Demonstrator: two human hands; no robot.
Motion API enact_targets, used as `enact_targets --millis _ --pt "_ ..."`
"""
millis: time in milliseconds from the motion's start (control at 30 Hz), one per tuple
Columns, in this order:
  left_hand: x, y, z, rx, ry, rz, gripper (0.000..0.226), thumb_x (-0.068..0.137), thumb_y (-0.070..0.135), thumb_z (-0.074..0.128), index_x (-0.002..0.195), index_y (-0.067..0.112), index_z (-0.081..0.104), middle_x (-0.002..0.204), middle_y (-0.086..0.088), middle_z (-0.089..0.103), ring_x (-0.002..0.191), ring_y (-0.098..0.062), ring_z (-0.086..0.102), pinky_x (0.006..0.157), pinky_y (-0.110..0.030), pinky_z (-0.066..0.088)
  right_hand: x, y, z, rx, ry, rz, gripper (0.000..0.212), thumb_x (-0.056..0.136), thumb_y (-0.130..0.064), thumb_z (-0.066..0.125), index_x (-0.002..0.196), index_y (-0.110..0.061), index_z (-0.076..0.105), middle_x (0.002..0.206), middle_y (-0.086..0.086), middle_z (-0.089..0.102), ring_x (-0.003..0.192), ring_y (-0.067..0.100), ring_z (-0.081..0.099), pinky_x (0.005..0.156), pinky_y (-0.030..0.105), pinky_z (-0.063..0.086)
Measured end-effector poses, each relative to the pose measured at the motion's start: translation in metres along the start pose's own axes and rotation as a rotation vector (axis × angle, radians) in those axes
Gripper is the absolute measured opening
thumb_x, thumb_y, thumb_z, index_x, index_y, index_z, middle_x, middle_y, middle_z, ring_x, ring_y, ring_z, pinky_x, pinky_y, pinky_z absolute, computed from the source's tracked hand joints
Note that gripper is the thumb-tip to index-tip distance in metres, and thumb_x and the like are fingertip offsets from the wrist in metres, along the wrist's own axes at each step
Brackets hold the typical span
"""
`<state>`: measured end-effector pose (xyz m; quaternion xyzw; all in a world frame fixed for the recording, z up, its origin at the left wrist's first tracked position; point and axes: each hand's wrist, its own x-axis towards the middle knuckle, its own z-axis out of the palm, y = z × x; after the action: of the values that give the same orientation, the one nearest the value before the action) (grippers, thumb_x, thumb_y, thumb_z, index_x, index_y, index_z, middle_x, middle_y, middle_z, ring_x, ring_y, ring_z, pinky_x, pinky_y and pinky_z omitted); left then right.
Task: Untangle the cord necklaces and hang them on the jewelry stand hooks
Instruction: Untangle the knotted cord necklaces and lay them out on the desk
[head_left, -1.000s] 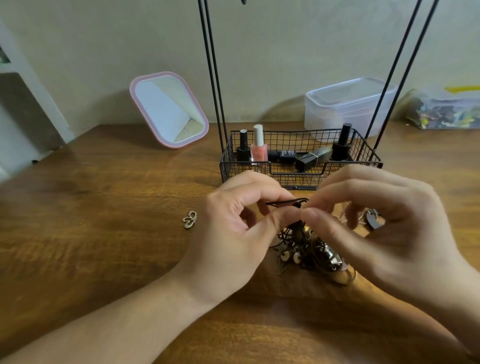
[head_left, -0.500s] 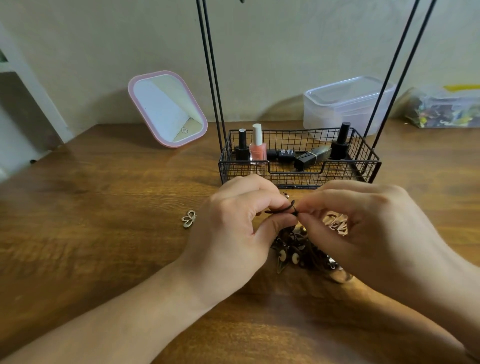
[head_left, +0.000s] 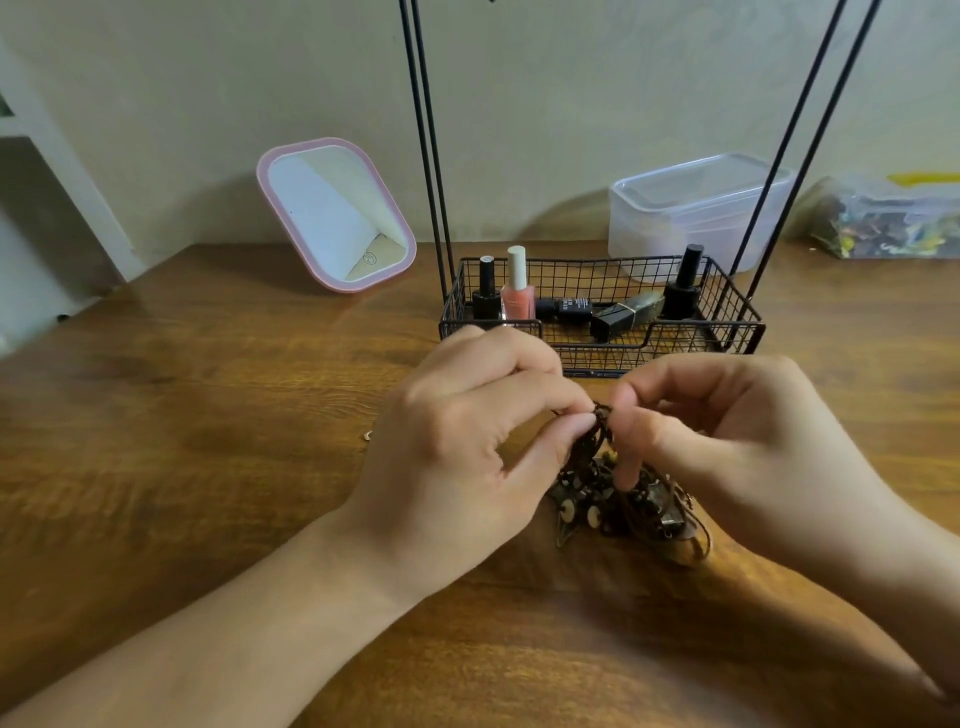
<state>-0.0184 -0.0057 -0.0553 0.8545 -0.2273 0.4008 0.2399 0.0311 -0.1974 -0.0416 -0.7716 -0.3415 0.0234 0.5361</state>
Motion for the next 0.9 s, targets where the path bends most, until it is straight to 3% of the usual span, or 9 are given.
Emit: enact_targets --millis 133,233,367,567,633,733,900 --pt "0.0017 0.0033 -0.0014 -0.162 -0.030 -0.153 0.003 0.088 0.010 0.067 0.085 0.009 0.067 0.089 0.004 0.059 0.082 -0.008 0.054 0.072 -0.013 0.040 0.0009 0.0003 -0.0009 0.069 0.035 0.022 0.021 0.077 -0.042 0.063 0.082 -0.023 0.070 0.061 0.008 0.070 0.041 0.023 0.049 0.040 0.025 0.037" --pt "0.0015 0.0036 0.0003 -0.232 -0.044 -0.217 0.005 0.090 0.013 0.062 0.085 0.012 0.063 0.088 0.006 0.057 0.081 -0.016 0.055 0.066 -0.022 0.044 0.0017 0.0020 -0.0015 0.092 0.050 0.062 0.009 0.085 -0.033 0.064 0.081 -0.026 0.069 0.062 0.007 0.072 0.036 0.016 0.044 0.040 0.016 0.038" --pt "-0.0001 0.0031 0.0019 -0.313 -0.060 -0.284 0.009 0.091 0.019 0.058 0.086 0.013 0.061 0.086 0.005 0.055 0.081 -0.021 0.054 0.067 -0.035 0.048 0.0032 0.0035 0.0000 0.093 0.069 0.079 0.010 0.091 -0.024 0.062 0.082 -0.026 0.067 0.069 0.003 0.075 0.044 0.036 0.056 0.041 0.037 0.049" --pt "-0.0006 0.0033 0.0035 -0.331 -0.126 -0.311 0.005 0.085 0.020 0.060 0.082 0.016 0.061 0.083 0.006 0.056 0.082 -0.020 0.055 0.066 -0.034 0.049 0.0023 0.0012 -0.0020 0.145 0.150 0.031 0.013 0.090 -0.018 0.063 0.078 -0.019 0.068 0.061 0.011 0.070 0.037 0.012 0.045 0.038 0.020 0.036" --pt "-0.0023 0.0044 0.0029 -0.357 -0.153 -0.324 0.005 0.084 0.024 0.062 0.083 0.019 0.062 0.084 0.007 0.058 0.083 -0.021 0.056 0.067 -0.035 0.049 0.0019 0.0000 -0.0011 0.161 0.154 -0.005 0.015 0.090 -0.016 0.065 0.076 -0.015 0.068 0.063 0.011 0.070 0.040 0.014 0.052 0.039 0.022 0.039" --pt "-0.0031 0.0064 0.0014 -0.433 -0.190 -0.393 0.012 0.084 0.034 0.066 0.086 0.022 0.065 0.083 0.009 0.061 0.081 -0.019 0.059 0.067 -0.030 0.050 0.0008 -0.0024 -0.0002 0.182 0.122 -0.028 0.014 0.087 -0.025 0.064 0.078 -0.016 0.069 0.071 0.011 0.073 0.051 0.035 0.060 0.040 0.035 0.046" --pt "-0.0016 0.0074 0.0020 -0.439 -0.208 -0.468 0.025 0.087 0.044 0.064 0.085 0.021 0.075 0.078 0.005 0.070 0.076 -0.020 0.063 0.063 -0.037 0.050 0.0011 -0.0006 -0.0008 0.235 0.070 -0.039 0.016 0.086 -0.024 0.066 0.076 -0.013 0.071 0.081 0.013 0.074 0.068 0.024 0.071 0.050 0.031 0.056"
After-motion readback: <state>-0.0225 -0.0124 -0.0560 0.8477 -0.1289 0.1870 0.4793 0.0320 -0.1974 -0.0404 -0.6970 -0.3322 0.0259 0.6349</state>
